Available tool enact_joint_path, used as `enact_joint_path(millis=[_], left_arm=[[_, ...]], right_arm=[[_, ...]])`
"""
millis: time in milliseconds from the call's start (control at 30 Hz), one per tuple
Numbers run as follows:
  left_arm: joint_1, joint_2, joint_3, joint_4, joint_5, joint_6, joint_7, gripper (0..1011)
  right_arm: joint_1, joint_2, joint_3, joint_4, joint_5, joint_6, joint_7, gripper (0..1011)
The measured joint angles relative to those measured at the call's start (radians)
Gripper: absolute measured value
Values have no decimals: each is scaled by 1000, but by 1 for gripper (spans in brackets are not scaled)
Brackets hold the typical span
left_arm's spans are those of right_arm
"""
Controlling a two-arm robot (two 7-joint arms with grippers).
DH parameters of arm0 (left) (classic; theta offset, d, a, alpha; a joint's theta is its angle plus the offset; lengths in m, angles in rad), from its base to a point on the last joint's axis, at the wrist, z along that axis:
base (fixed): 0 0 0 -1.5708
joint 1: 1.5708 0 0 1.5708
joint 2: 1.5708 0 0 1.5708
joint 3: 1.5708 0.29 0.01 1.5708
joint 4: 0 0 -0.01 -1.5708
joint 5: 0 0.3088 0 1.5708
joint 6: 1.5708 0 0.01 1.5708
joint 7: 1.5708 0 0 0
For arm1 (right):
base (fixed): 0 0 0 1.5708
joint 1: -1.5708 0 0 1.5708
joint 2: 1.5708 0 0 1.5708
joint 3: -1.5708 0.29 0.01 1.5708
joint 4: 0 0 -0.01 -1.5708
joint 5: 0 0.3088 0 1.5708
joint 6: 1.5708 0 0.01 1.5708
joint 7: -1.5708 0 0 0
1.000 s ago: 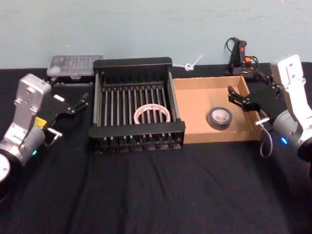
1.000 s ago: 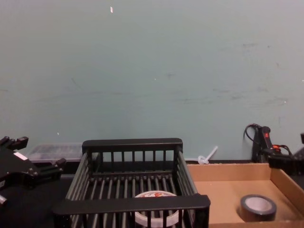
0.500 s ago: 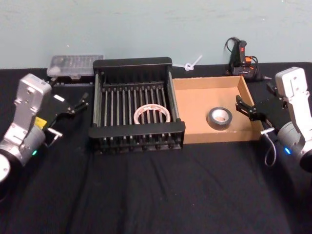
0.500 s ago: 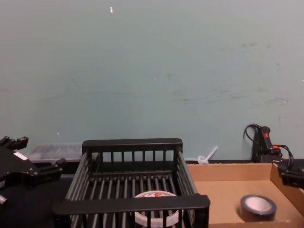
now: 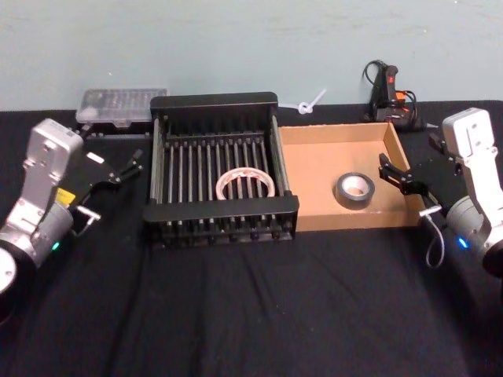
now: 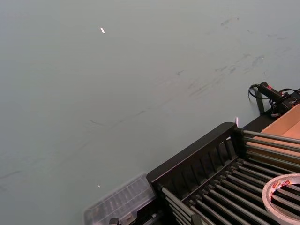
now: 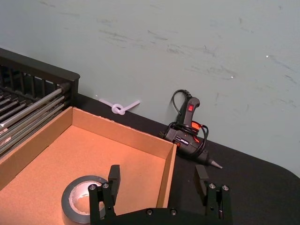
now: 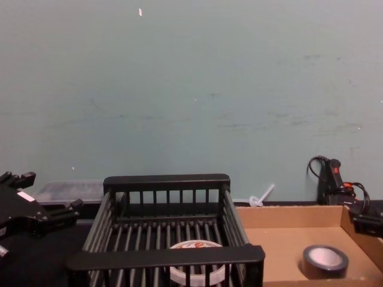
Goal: Pick up the white tape and place it into the black box , Pick up the silver tape and place it into the brown box.
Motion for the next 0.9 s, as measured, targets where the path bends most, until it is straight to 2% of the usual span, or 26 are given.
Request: enact_joint_path(millis=[900], left_arm=[[0, 0, 0, 0, 0, 0, 0, 1001]], right_arm=[[1, 2, -3, 1, -1, -1, 0, 1002]])
